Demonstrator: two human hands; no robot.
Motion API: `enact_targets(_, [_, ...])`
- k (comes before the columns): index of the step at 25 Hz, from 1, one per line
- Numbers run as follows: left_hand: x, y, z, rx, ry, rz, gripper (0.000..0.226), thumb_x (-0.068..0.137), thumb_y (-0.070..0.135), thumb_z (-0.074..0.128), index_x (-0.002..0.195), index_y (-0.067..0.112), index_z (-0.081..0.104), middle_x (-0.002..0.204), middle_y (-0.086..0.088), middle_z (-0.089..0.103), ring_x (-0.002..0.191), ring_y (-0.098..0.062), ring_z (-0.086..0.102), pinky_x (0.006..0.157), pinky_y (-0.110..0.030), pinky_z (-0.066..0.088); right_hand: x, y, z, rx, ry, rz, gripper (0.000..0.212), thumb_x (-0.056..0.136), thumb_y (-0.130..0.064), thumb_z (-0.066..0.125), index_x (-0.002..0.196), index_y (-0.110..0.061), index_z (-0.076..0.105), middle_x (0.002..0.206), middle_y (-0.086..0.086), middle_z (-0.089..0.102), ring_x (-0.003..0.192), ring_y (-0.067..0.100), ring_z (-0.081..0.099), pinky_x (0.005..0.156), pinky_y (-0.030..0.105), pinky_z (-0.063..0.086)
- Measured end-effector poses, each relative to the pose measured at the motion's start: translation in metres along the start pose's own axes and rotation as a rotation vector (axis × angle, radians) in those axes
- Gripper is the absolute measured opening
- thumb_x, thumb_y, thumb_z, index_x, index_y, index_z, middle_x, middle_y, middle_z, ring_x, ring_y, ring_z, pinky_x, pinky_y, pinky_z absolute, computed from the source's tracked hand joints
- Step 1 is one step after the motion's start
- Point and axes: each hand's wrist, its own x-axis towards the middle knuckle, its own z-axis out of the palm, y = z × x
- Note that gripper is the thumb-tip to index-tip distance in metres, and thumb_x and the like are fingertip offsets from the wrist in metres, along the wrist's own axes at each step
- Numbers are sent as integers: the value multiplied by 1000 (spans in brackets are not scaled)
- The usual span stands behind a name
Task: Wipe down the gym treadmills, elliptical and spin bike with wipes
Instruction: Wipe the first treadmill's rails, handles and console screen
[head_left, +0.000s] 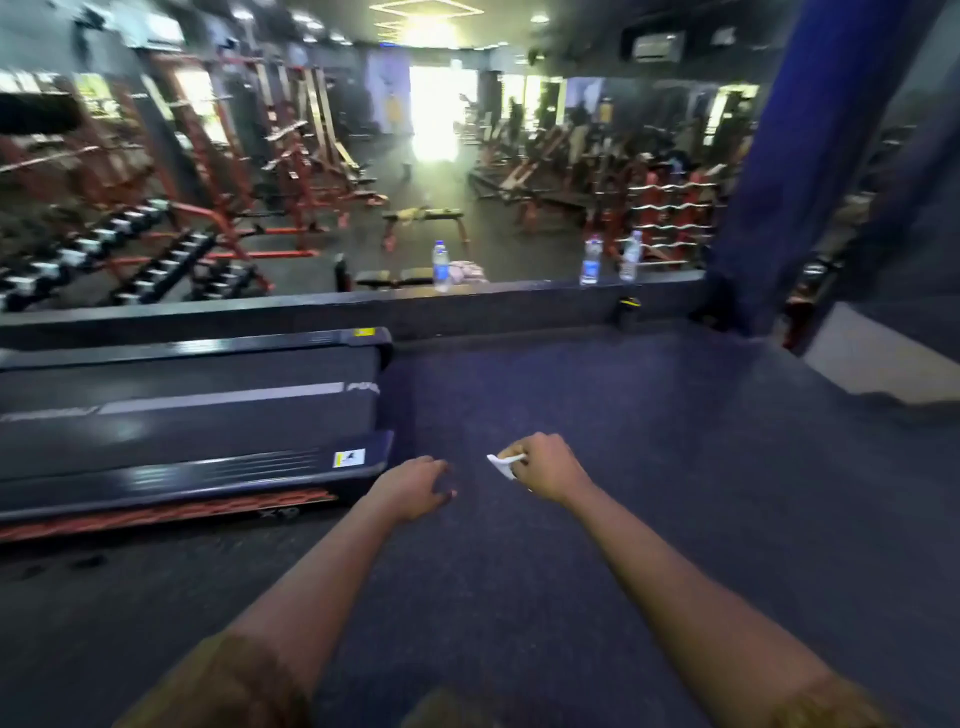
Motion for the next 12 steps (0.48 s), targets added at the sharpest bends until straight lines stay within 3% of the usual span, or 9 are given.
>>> enact_targets(4, [23, -88, -33, -100, 100, -232, 49, 96, 34, 53, 139, 13, 45, 138, -10, 50, 128, -25, 46, 103, -29, 34, 112, -53, 15, -20, -94, -213, 36, 83, -8, 47, 107, -19, 71, 100, 10, 71, 93, 27, 64, 68, 23, 41])
enact_targets(8, [15, -159, -63, -172, 188, -458, 51, 95, 32, 54, 140, 12, 44, 142, -11, 47, 130, -24, 44, 105, -27, 31, 195, -117, 30, -16, -157, -415, 37, 83, -7, 49, 110, -20, 70, 105, 9, 70, 100, 24, 63, 79, 26, 44])
enact_targets(12, [-23, -221, -80, -205, 277, -767, 50, 96, 31, 52, 141, 11, 41, 140, -12, 47, 131, -24, 43, 104, -25, 26, 270, -208, 75, 16, -337, -684, 35, 81, -5, 52, 105, -20, 72, 99, 8, 72, 89, 20, 66, 76, 26, 45])
